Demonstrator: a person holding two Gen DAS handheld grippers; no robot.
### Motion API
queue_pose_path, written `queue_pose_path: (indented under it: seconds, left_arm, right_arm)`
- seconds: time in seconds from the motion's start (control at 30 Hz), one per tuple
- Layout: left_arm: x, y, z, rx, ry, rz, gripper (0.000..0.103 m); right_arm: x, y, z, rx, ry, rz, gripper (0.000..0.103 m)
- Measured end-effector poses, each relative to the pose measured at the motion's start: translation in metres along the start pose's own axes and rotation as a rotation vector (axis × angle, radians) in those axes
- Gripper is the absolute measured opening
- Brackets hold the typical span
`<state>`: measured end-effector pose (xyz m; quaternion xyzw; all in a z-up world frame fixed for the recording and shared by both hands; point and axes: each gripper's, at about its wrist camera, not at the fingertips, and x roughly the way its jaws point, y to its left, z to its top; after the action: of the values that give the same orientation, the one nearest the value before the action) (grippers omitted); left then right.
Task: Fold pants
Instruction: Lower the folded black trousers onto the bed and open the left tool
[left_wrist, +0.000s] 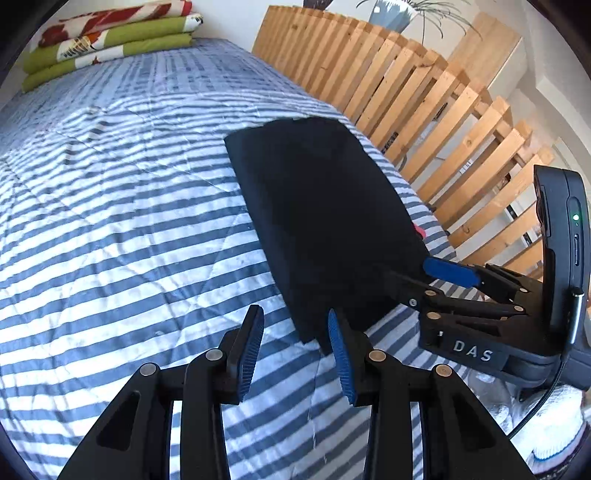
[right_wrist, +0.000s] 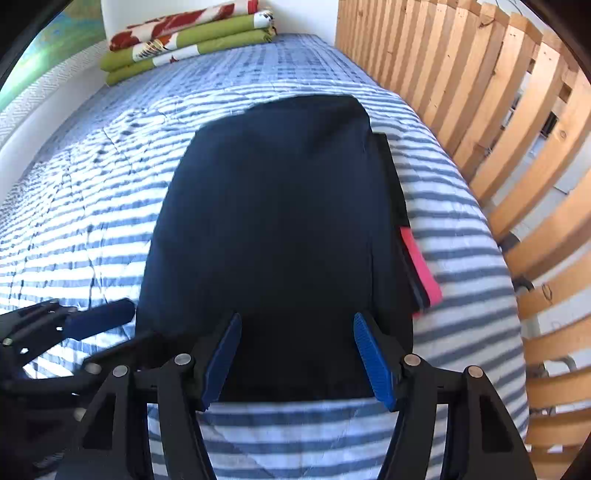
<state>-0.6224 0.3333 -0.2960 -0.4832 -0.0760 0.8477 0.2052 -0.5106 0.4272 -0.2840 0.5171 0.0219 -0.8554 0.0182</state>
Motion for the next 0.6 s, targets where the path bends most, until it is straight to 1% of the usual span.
queue_pose_path:
  seconds: [0.13,0.2,0.23,0.3,0.33,0.37,0.47,0.57,0.6]
  left_arm:
    - [-0.081,0.009,-0.029,0.015,-0.062,0.041,0.039]
    - [-0.124,0.013,-0.047,0.043,-0.096,0.075,0.04]
    - [-0.146,0.014,-0.058,0.057,-0.111,0.1,0.04]
    - [-0.187,0.017,-0.087,0.071,-0.13,0.129,0.04]
    - [-0.207,0.02,-0.101,0.069,-0.138,0.142,0.04]
    - [-0.225,0.023,-0.116,0.06,-0.151,0.156,0.04]
    - [-0.275,0.03,-0.164,0.028,-0.169,0.175,0.04]
    - [-0.324,0.038,-0.213,-0.018,-0.196,0.204,0.04]
    - [-0.343,0.039,-0.231,-0.028,-0.205,0.21,0.042]
  right_arm:
    - [-0.057,0.01,-0.02,0.027,-0.047,0.047,0.06]
    - [-0.093,0.022,-0.033,0.036,-0.073,0.133,0.06]
    - [-0.111,0.028,-0.041,0.039,-0.092,0.172,0.061]
    - [-0.147,0.041,-0.062,0.033,-0.14,0.218,0.069]
    - [-0.163,0.05,-0.074,0.023,-0.165,0.226,0.076]
    - [-0.179,0.059,-0.085,0.014,-0.192,0.234,0.08]
    - [-0.215,0.084,-0.116,0.026,-0.237,0.255,0.082]
    - [-0.243,0.114,-0.149,0.031,-0.281,0.212,0.083]
    - [-0.252,0.127,-0.16,0.019,-0.294,0.195,0.083]
